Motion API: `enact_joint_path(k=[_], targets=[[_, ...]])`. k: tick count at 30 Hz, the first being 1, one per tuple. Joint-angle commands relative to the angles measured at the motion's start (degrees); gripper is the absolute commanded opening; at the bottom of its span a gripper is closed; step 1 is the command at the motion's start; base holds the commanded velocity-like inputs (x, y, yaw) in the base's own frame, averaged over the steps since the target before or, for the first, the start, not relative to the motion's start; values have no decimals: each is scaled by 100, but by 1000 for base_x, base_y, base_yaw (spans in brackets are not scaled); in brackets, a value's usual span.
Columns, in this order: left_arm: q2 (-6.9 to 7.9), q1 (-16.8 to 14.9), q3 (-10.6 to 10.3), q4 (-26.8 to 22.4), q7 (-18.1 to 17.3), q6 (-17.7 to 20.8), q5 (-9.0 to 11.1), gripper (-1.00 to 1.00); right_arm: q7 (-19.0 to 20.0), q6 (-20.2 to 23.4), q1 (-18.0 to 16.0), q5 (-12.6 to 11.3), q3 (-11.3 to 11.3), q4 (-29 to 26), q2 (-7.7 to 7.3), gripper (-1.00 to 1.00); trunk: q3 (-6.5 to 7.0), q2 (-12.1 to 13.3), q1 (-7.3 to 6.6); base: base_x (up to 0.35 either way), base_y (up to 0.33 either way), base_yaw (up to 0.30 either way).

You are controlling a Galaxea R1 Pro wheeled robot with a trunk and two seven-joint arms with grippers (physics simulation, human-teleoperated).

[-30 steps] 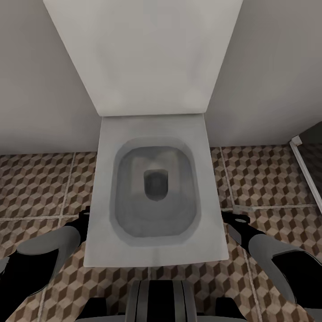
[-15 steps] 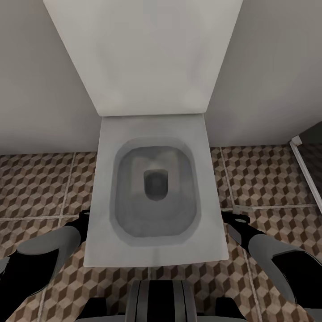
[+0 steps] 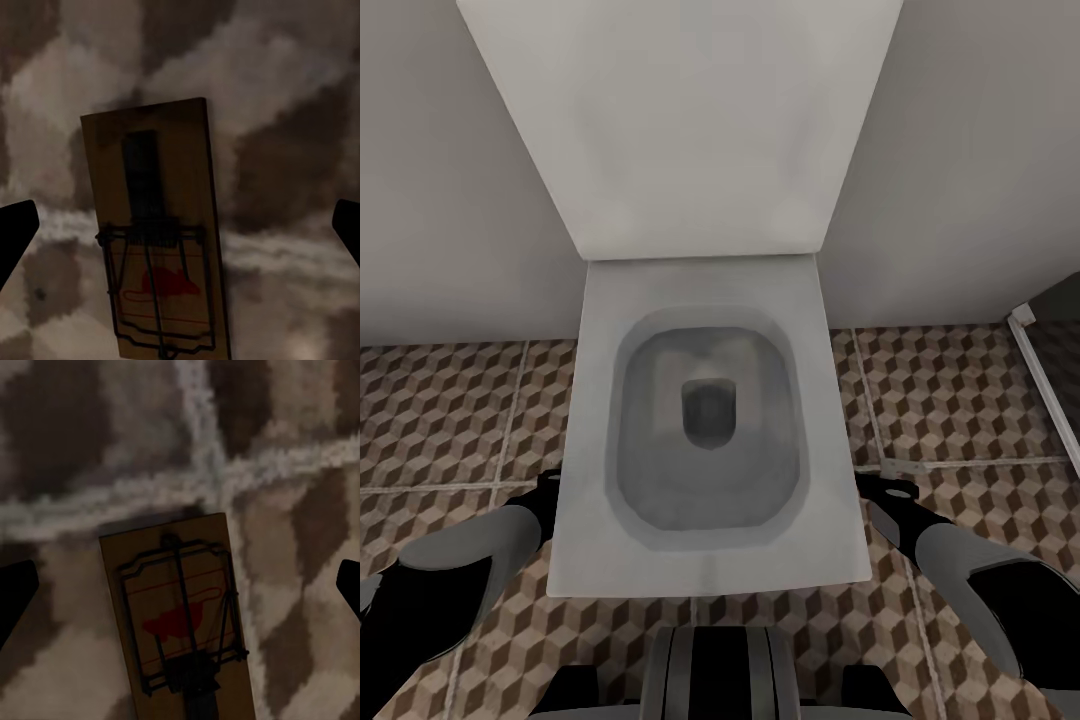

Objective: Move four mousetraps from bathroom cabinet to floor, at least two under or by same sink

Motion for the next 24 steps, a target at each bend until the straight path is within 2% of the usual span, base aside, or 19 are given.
enact_joint_path(k=[1,24], targets=[[1,-4,-44,-8,16,26,30,100,-11,-18,-1,-61,48,1,0,100,-3,-1,-1,0,0,0],[9,-1,-52,-8,16,25,30,100,-11,-29,-1,-62,39,-6,-7,100,-3,-1,-1,0,0,0]])
